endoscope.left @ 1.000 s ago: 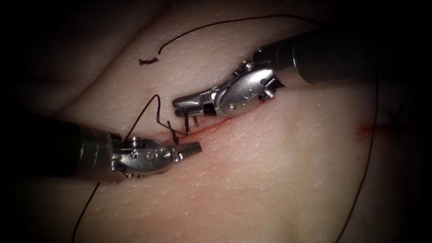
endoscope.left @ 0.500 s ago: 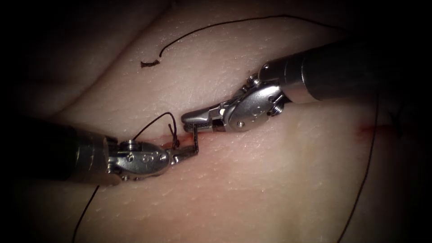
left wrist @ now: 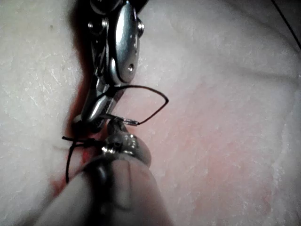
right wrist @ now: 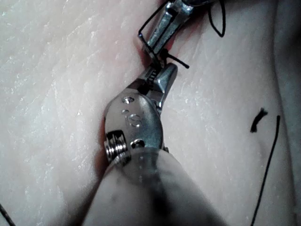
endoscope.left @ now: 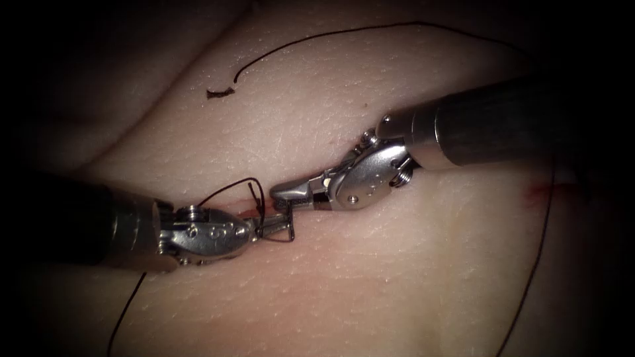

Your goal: Wound Closure

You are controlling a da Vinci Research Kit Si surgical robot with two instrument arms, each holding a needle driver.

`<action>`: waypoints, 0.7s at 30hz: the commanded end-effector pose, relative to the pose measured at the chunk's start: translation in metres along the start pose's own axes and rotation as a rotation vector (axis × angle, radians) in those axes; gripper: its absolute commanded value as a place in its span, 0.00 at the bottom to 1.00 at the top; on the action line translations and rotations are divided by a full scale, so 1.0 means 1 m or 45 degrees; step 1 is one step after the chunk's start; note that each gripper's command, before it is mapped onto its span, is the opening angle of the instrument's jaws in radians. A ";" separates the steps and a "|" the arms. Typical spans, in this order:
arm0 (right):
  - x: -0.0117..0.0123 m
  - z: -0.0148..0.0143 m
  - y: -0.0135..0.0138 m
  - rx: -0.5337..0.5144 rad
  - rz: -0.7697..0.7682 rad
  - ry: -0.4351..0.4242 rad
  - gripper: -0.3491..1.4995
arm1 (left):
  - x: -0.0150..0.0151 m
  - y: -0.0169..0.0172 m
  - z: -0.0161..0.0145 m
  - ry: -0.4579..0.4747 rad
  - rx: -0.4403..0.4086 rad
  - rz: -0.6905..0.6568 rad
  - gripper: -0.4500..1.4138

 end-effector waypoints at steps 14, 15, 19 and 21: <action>-0.0003 0.0012 0.0073 -0.156 0.184 0.015 0.00 | 0.0007 0.0002 0.0019 0.001 -0.001 -0.014 0.00; -0.0005 0.0012 0.0075 -0.157 0.200 0.014 0.00 | 0.0007 0.0002 0.0019 0.001 -0.002 -0.013 0.00; -0.0020 0.0007 0.0079 -0.184 0.316 0.014 0.00 | 0.0002 0.0002 0.0020 0.002 0.001 -0.016 0.00; -0.0025 0.0004 0.0081 -0.201 0.349 0.015 0.00 | 0.0001 0.0003 0.0023 0.002 0.005 -0.014 0.00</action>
